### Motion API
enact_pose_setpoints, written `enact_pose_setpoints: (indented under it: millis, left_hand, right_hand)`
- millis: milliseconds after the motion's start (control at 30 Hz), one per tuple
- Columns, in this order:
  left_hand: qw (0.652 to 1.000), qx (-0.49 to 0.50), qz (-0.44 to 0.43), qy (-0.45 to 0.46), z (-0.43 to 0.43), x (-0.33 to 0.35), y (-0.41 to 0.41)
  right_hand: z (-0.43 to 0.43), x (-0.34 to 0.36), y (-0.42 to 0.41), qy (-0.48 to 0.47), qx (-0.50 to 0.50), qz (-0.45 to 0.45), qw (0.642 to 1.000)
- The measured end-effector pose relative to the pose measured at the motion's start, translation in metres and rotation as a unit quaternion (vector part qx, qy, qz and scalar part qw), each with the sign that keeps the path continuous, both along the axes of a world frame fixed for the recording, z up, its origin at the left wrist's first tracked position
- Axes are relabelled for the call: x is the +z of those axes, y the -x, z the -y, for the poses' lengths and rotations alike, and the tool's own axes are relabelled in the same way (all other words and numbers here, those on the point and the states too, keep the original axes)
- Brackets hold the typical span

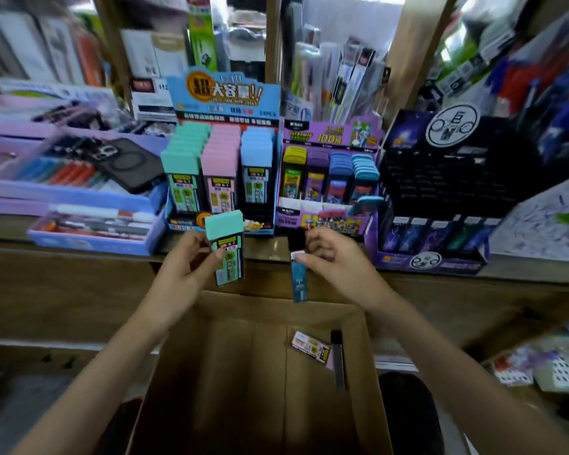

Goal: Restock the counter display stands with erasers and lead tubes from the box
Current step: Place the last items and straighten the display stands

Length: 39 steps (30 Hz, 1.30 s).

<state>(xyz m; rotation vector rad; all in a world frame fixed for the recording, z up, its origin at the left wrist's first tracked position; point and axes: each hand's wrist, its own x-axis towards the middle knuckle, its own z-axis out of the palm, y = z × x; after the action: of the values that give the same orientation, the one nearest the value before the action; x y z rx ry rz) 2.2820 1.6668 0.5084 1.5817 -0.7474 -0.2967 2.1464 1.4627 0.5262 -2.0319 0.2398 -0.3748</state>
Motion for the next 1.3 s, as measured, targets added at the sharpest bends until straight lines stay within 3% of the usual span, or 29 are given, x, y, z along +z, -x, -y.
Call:
enact_pose_setpoints:
  millis: [167, 267, 433, 600, 1033, 1300]
  left_hand:
    - [0.995, 0.026, 0.078, 0.059, -0.012, 0.05, -0.039]
    - [0.991, 0.047, 0.105, 0.068, -0.021, 0.064, -0.062]
    - [0.991, 0.063, 0.088, 0.078, -0.025, 0.064, -0.085]
    - [0.996, 0.048, 0.08, 0.006, -0.023, 0.052, -0.095]
    - [0.996, -0.013, 0.093, 0.012, -0.01, 0.058, -0.096]
    - [0.979, 0.088, 0.176, -0.046, -0.015, 0.053, -0.101]
  right_hand:
    - [0.016, 0.065, -0.028, 0.013, -0.08, 0.142, 0.987]
    - [0.024, 0.09, -0.043, 0.003, -0.11, 0.18, 0.977]
    - [0.023, 0.093, -0.054, 0.029, -0.111, 0.17, 0.979]
    - [0.014, 0.074, -0.047, 0.032, -0.096, 0.147, 0.984]
    - [-0.011, 0.032, -0.049, 0.013, -0.057, 0.084, 0.995]
    - [-0.026, 0.01, -0.067, 0.012, -0.049, 0.033, 0.998]
